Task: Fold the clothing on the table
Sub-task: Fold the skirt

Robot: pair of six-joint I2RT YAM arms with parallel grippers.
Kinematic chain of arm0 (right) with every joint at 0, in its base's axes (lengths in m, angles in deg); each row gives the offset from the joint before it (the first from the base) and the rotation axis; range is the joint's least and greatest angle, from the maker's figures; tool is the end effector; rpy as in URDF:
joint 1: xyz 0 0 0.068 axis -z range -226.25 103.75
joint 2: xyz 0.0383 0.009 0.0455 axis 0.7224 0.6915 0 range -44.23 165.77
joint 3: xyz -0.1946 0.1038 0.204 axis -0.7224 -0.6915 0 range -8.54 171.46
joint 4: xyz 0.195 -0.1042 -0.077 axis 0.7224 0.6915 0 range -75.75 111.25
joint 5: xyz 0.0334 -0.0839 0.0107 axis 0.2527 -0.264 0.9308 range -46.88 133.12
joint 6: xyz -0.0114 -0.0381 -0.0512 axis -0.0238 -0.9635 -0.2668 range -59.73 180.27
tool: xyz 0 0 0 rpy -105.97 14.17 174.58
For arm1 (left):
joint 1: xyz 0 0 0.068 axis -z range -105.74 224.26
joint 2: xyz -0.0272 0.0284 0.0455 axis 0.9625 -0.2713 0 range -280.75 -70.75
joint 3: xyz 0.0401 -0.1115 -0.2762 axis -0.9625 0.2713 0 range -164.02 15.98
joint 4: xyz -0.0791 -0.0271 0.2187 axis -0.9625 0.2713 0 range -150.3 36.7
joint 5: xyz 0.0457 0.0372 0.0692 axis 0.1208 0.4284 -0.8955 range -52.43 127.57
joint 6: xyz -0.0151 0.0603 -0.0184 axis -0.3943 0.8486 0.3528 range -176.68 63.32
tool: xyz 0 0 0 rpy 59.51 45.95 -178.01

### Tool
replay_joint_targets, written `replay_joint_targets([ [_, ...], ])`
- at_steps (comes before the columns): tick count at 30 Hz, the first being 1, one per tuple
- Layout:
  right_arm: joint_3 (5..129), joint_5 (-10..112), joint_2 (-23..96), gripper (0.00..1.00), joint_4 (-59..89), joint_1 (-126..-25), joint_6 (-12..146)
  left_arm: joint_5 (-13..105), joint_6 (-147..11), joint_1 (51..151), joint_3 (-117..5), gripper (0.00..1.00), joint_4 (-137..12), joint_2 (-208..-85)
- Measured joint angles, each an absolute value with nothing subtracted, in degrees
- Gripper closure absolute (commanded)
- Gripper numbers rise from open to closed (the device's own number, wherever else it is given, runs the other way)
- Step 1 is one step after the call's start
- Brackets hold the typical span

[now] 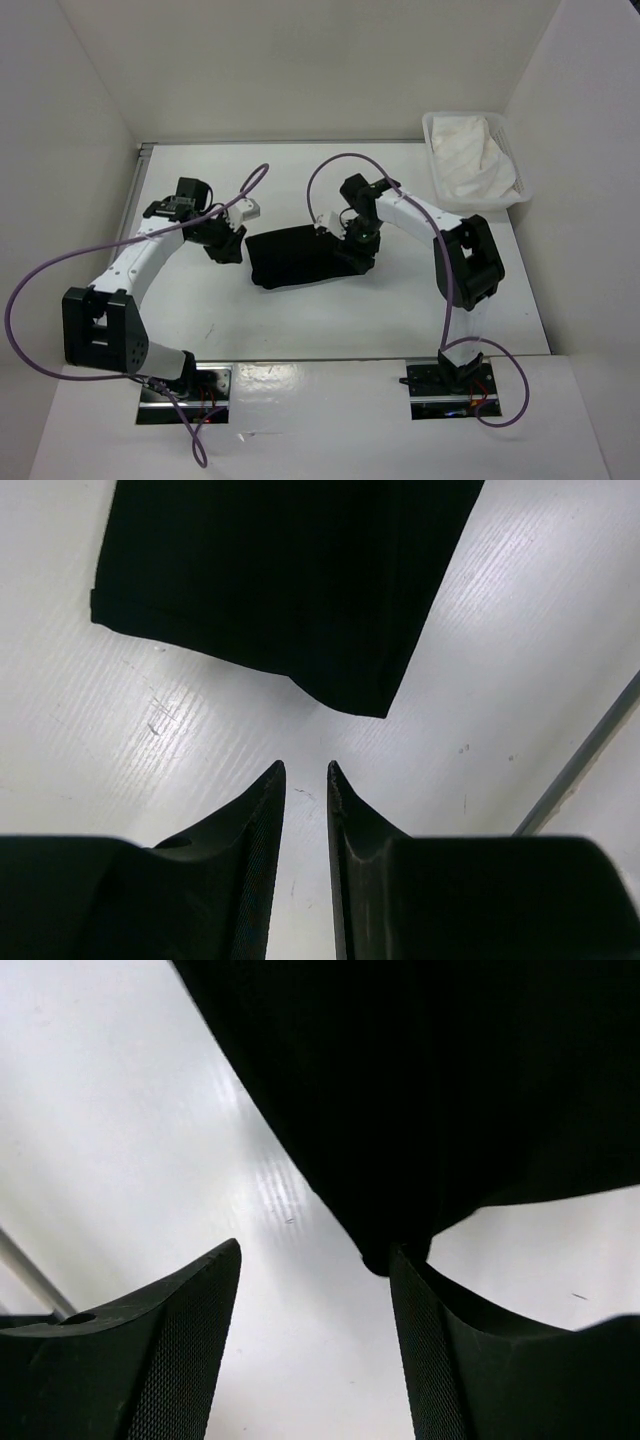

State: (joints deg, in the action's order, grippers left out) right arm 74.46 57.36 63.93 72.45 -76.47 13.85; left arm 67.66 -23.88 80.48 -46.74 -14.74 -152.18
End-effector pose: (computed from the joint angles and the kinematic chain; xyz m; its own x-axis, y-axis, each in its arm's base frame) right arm 0.2928 0.1850 0.2318 -0.2206 -0.9409 -0.2569 -0.9750 0.2054 0.0847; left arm 0.2467 -0.0525 0.2843 -0.5848 0.5352 -0.6095 0.7458 0.6504 -0.1444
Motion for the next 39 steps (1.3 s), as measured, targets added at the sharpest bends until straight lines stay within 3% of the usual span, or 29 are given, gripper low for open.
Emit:
replay_joint_targets([
  [6, 77.4, 60.1, 65.0, 0.26, 73.8, -76.7, 14.0, 66.2, -26.9, 80.4, -46.7, 0.70, -16.1, -146.4],
  [18, 83.3, 58.2, 66.6, 0.24, 58.3, -78.6, 26.7, 57.5, -42.1, 78.2, -48.2, 0.62, -21.6, -141.5],
  [22, 87.9, 54.3, 72.5, 0.23, 52.6, -80.6, 30.4, 50.4, -48.4, 77.9, -48.9, 0.38, -22.6, -140.7],
  [23, 88.7, 53.8, 73.9, 0.23, 52.1, -80.7, 30.9, 48.6, -49.8, 77.9, -48.9, 0.20, -22.7, -140.0],
  [25, 89.8, 53.0, 76.4, 0.23, 51.2, -81.0, 31.8, 45.7, -51.5, 77.5, -48.9, 0.01, -22.8, -138.0],
  [39, 88.2, 51.4, 78.0, 0.20, 50.2, -82.1, 33.9, 39.2, -54.2, 76.8, -46.9, 0.01, -24.0, -132.9],
])
